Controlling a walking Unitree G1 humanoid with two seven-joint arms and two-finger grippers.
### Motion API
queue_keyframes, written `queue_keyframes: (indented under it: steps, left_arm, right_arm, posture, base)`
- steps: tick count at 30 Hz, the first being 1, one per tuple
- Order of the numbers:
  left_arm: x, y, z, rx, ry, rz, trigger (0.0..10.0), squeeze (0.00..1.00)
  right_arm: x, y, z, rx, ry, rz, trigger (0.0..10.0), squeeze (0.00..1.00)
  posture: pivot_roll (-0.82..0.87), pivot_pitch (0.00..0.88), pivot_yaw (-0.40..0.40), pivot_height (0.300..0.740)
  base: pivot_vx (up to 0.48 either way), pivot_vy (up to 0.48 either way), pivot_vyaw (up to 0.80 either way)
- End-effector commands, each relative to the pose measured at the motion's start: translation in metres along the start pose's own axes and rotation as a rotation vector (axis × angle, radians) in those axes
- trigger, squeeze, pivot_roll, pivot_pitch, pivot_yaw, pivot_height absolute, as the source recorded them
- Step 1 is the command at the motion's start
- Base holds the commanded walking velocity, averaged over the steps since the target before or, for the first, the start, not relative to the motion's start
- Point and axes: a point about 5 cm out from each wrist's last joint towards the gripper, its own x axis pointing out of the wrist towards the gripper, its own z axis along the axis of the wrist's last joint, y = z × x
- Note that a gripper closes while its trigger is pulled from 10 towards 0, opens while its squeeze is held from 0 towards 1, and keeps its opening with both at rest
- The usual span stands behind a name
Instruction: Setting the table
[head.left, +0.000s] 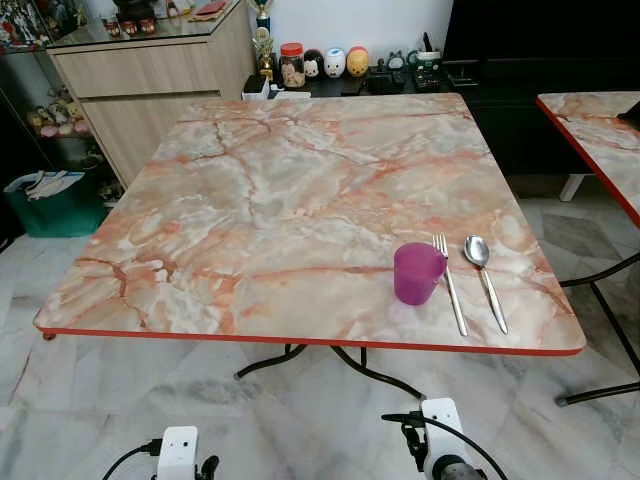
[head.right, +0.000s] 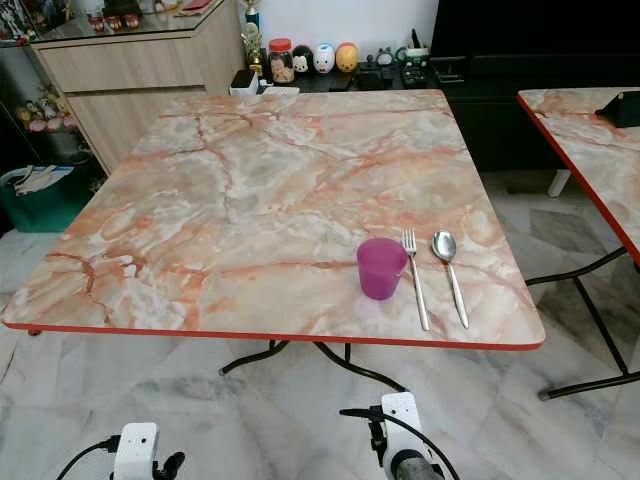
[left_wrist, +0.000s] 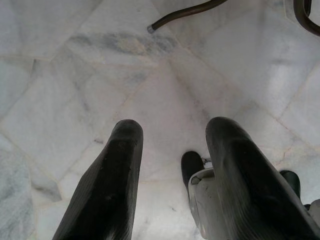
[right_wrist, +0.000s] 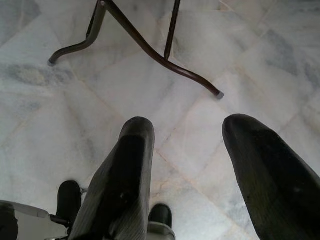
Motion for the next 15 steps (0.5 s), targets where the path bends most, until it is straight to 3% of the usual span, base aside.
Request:
queue_keyframes:
  steps: [1,15]
  left_arm:
    - [-0.002,0.002,-0.008,0.014,0.042,0.006,10.0,0.0]
    - [-0.005,0.014,-0.016,0.012,0.092,0.027,10.0,0.0]
  right_arm:
    - [0.002,0.001,0.006,-0.015,-0.03,0.003,10.0,0.0]
    - [0.001,0.001,0.008,-0.01,-0.052,-0.018,10.0,0.0]
  posture:
    - [-0.11,0.0,0.06,0.714]
    - [-0.1,0.0,0.063,0.714]
  base:
    - [0.0,0.0,0.0]
    - [0.0,0.0,0.0]
